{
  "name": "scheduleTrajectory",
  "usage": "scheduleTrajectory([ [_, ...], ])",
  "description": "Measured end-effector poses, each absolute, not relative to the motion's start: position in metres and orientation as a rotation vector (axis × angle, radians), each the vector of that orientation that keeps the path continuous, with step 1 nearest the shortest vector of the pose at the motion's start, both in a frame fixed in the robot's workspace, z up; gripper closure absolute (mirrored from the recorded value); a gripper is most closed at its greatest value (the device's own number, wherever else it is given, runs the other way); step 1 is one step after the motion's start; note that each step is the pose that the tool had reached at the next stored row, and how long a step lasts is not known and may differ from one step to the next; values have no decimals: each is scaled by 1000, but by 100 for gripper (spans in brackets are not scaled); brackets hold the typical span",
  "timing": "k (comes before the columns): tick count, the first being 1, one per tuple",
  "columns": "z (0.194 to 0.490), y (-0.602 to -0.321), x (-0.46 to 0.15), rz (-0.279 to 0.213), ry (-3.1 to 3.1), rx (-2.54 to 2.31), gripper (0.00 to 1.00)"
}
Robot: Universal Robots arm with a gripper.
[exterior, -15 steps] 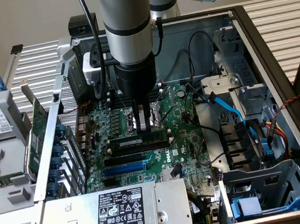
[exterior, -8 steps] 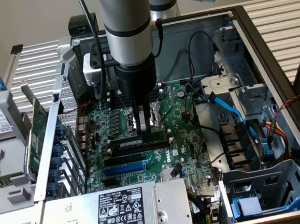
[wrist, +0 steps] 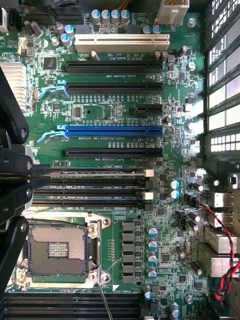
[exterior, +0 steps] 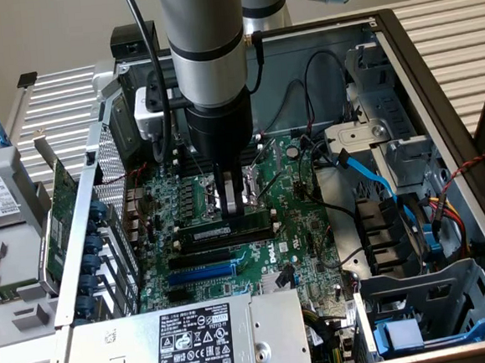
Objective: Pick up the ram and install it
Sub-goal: 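Insert the ram into the slot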
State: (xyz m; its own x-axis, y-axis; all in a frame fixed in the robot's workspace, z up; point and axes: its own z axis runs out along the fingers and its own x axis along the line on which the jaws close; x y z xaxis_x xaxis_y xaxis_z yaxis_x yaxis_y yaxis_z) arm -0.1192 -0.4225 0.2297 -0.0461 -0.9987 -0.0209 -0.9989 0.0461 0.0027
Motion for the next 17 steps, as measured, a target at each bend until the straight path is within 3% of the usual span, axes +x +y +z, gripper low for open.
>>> scheduleTrajectory([
  [17,228,-423,-119,25,2268,-2155,88],
])
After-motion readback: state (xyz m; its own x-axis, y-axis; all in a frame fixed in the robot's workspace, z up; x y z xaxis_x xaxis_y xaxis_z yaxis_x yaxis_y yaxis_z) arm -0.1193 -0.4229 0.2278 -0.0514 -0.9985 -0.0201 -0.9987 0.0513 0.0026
